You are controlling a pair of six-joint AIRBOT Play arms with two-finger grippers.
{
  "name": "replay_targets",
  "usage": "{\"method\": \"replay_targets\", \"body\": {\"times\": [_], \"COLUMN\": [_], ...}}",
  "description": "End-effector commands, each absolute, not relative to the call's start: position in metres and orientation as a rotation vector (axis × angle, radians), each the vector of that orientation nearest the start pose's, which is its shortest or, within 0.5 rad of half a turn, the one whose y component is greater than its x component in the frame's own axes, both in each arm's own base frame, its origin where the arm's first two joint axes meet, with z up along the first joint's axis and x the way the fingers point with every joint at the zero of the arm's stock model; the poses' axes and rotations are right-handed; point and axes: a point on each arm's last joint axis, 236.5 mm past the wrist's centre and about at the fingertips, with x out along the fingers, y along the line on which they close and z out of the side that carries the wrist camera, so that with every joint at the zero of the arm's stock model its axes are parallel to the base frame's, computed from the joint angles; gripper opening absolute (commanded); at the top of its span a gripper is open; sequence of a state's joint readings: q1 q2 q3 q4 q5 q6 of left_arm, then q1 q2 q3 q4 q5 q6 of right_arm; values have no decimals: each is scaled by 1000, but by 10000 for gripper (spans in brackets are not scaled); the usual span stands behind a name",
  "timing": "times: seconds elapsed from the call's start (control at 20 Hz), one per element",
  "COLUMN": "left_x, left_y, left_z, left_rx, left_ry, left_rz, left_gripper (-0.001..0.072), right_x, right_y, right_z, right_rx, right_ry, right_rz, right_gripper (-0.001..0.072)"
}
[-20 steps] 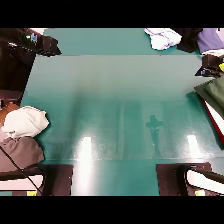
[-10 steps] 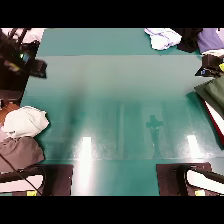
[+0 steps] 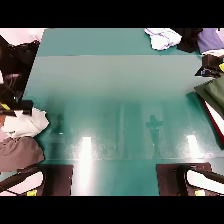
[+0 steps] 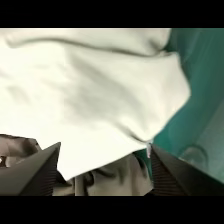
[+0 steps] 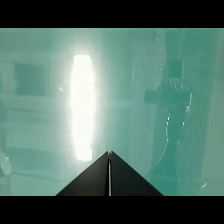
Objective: Fold the shirts.
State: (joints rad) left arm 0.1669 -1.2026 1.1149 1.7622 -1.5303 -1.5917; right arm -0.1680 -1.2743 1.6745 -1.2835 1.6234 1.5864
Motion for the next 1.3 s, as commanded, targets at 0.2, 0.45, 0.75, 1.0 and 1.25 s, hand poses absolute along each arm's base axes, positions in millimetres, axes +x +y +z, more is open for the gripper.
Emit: {"method": "replay_targets", "body": {"times": [0.2, 0.45, 0.75, 1.0, 1.25], "left_x": [273, 303, 353, 330, 290], "left_y": [100, 62, -27, -164, -239], "left_z": [-34, -5, 154, 289, 352], "left_rx": [-64, -133, -3, -44, 20], "left_ry": [1547, 1443, 1034, 723, 546], "left_rz": [308, 136, -139, -622, -874], "left_gripper": [394, 32, 33, 33, 32], "right_x": [374, 372, 368, 366, 385], "right_y": [5, 7, 7, 8, 5], "right_z": [169, 168, 167, 167, 213], "right_rx": [278, 282, 281, 280, 255], "right_ry": [1198, 1204, 1222, 1229, 1067], "right_rz": [106, 113, 116, 117, 115], "right_gripper": [20, 20, 20, 19, 20]}}
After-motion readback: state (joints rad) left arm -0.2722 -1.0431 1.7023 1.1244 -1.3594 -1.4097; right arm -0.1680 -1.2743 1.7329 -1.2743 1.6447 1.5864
